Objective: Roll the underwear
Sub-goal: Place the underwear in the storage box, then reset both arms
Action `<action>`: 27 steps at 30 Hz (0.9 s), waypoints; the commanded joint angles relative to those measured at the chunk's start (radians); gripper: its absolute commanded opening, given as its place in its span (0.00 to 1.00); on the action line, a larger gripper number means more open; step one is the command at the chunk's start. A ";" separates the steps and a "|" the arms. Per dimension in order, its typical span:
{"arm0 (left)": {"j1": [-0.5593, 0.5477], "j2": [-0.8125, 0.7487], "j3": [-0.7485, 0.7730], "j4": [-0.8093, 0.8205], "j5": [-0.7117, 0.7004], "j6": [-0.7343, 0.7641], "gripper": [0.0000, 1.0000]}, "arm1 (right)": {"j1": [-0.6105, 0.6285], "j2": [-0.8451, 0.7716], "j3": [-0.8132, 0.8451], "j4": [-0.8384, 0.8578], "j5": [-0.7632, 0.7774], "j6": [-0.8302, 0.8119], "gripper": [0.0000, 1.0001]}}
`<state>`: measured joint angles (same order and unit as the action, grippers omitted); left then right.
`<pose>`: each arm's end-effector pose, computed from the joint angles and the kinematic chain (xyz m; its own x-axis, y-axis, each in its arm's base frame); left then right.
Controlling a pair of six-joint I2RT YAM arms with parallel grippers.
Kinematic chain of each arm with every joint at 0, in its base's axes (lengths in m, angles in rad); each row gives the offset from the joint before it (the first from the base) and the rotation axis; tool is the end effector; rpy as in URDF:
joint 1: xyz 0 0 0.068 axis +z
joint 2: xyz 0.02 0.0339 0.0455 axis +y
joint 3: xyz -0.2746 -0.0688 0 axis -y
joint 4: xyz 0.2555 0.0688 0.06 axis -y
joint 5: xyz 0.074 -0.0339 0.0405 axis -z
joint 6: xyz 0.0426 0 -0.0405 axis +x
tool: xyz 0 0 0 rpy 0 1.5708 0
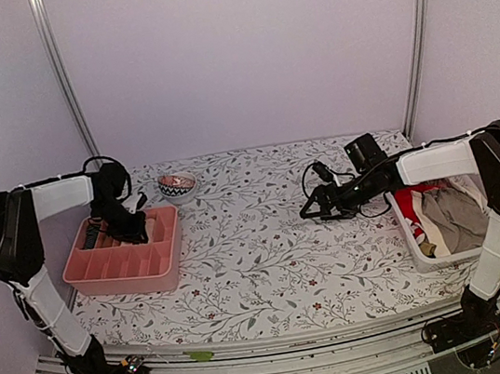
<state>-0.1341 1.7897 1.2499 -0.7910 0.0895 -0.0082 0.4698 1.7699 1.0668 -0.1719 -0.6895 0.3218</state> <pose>0.3536 -0.0515 0.1886 -0.9639 0.1218 -0.2370 0.1463 0.9852 -0.0888 0.3235 0.1946 0.1812 -0.8747 -0.1704 -0.4537 -0.4598 0.5874 0.6659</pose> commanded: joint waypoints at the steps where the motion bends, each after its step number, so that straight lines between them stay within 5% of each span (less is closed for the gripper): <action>1: 0.005 0.044 -0.015 0.031 0.003 -0.004 0.17 | -0.008 -0.022 0.022 -0.005 0.002 -0.002 0.99; 11: 0.006 -0.099 0.030 0.014 0.017 0.007 0.32 | -0.008 -0.067 0.067 -0.036 0.024 -0.018 0.99; 18: 0.005 -0.275 0.079 0.032 0.035 0.053 0.56 | -0.008 -0.156 0.151 -0.116 0.098 -0.052 0.99; 21: 0.006 -0.342 0.138 0.054 0.058 0.109 0.93 | -0.008 -0.217 0.203 -0.159 0.154 -0.075 0.99; 27: 0.005 -0.386 0.289 0.072 0.217 0.241 0.96 | -0.010 -0.367 0.259 -0.235 0.317 -0.070 0.99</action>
<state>-0.1341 1.4246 1.4708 -0.7452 0.1753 0.1249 0.4683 1.5135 1.2835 -0.3378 -0.5186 0.2626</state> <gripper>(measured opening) 0.959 0.989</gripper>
